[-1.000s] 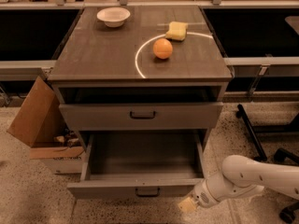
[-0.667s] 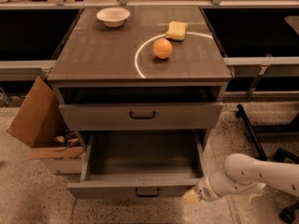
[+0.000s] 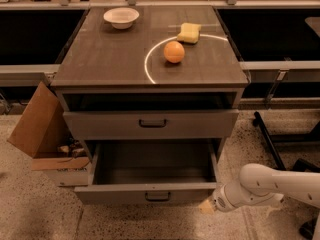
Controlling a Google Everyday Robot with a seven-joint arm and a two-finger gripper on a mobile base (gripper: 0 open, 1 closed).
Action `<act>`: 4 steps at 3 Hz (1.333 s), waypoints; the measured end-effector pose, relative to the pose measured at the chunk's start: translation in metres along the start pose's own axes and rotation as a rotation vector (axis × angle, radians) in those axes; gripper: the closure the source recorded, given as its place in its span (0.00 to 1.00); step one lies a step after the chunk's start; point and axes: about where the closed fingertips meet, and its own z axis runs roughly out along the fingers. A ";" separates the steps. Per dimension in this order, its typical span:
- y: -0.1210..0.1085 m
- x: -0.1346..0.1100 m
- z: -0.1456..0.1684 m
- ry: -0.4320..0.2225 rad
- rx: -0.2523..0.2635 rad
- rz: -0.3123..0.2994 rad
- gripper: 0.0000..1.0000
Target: Close middle drawer
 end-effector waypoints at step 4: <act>-0.083 -0.079 -0.003 -0.163 0.193 0.192 1.00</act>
Offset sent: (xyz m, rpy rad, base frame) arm 0.1156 -0.0394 -0.0148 -0.0706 -0.1100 -0.2264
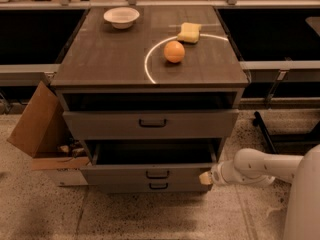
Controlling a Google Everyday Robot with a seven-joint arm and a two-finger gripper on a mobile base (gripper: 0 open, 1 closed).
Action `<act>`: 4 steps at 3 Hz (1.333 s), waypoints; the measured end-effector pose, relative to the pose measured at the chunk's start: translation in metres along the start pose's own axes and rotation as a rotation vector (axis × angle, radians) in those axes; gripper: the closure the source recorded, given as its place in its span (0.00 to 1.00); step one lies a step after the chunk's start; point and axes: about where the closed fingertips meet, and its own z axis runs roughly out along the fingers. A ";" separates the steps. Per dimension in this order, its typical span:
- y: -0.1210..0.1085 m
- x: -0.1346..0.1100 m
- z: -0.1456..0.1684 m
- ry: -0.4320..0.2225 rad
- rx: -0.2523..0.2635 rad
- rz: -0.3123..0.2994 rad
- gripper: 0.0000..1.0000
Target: Close middle drawer
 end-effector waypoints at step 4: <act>-0.025 -0.063 0.014 -0.117 0.103 0.177 1.00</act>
Offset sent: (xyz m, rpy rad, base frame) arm 0.0836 -0.0147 0.0143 0.0035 -0.0754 -0.3386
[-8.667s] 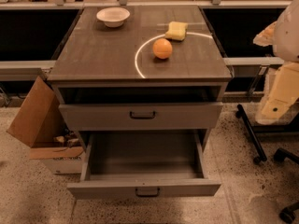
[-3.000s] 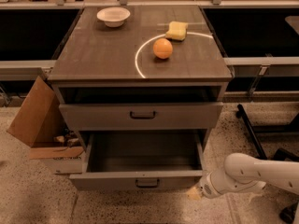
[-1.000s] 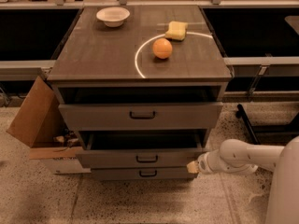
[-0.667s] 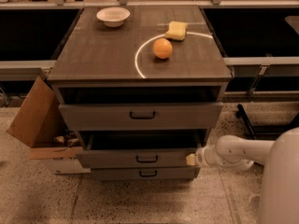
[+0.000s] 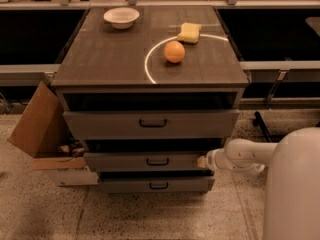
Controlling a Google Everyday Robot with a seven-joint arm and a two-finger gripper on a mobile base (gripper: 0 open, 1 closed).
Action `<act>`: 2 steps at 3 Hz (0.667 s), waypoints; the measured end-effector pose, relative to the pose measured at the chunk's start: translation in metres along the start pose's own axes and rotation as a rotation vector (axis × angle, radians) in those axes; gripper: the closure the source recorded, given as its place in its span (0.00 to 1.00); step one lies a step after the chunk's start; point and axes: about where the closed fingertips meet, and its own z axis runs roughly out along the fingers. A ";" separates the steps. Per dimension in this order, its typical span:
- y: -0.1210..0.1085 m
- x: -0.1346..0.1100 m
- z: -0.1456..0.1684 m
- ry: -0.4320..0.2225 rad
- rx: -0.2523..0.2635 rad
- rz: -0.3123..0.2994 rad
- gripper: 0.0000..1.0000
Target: Close middle drawer
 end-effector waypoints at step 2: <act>0.003 -0.017 0.000 -0.034 0.012 0.017 1.00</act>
Offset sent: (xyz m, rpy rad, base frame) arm 0.0171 0.0006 0.0197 0.0019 -0.0499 -0.0334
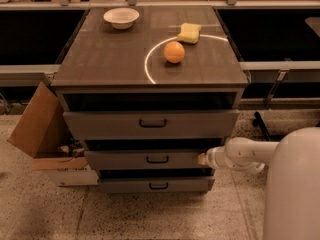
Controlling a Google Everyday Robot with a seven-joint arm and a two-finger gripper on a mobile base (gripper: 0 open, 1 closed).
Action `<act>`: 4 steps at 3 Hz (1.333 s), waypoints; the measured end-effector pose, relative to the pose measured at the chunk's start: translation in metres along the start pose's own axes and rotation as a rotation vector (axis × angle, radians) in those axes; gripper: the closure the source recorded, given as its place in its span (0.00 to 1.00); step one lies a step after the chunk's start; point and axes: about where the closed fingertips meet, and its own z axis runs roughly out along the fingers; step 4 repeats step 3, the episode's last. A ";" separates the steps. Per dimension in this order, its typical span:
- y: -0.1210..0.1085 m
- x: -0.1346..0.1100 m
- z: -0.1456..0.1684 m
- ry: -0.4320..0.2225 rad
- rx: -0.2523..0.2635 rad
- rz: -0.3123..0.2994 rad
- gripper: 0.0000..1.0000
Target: Close middle drawer
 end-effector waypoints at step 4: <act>0.029 0.030 -0.092 0.006 -0.268 -0.336 1.00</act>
Offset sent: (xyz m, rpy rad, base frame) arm -0.0851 -0.0018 0.0738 0.0826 -0.1010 0.5170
